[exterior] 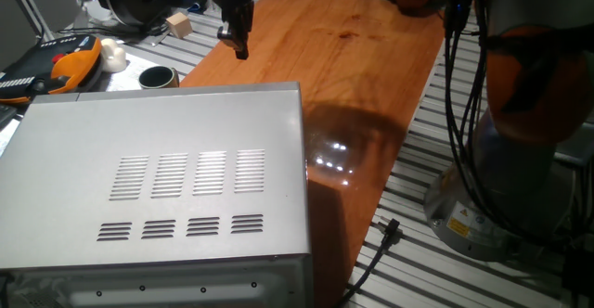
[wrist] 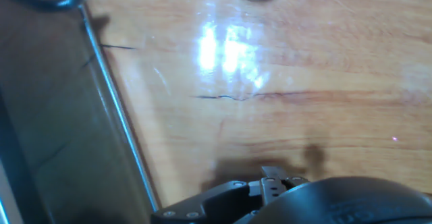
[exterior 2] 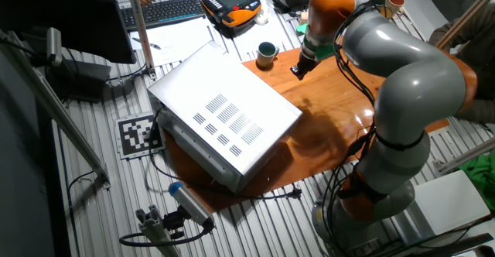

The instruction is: Put the bowl into the microwave

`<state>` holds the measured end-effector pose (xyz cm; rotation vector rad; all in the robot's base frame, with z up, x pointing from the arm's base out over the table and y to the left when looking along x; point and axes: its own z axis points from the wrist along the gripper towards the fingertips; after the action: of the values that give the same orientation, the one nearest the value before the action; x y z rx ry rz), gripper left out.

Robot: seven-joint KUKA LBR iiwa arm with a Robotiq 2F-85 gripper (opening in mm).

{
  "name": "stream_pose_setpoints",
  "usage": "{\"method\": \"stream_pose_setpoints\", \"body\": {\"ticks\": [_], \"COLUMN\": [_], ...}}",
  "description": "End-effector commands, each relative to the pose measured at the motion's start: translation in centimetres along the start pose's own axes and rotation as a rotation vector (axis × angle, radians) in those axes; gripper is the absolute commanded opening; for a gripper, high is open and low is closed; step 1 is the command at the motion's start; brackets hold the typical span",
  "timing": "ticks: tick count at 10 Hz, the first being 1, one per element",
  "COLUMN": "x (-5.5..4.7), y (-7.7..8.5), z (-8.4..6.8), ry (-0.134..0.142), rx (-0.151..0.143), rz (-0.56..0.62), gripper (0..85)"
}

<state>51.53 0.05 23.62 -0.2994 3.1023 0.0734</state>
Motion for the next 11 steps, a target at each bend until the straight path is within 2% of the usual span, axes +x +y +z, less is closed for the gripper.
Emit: {"method": "stream_pose_setpoints", "body": {"ticks": [1, 2, 3, 4, 6, 7, 8, 9, 10, 11], "x": [0.0, 0.0, 0.0, -0.3, -2.6, -3.7, -4.5, -5.5, -6.5, -7.6], "y": [0.0, 0.0, 0.0, 0.3, 1.9, 3.0, 3.8, 4.8, 5.5, 5.9], "z": [0.0, 0.0, 0.0, 0.1, -0.3, -0.5, -0.4, -0.1, 0.2, 0.6], "ry": [0.015, 0.049, 0.054, 0.043, 0.040, 0.019, -0.013, -0.050, -0.070, -0.077], "rx": [-0.014, -0.060, -0.086, -0.124, -0.191, -0.208, -0.219, -0.217, -0.217, -0.227], "rz": [-0.004, 0.028, 0.073, 0.089, 0.123, 0.145, 0.164, 0.186, 0.204, 0.207], "gripper": [0.0, 0.0, 0.0, 0.0, 0.0, 0.0, 0.0, 0.0, 17.0, 17.0]}}
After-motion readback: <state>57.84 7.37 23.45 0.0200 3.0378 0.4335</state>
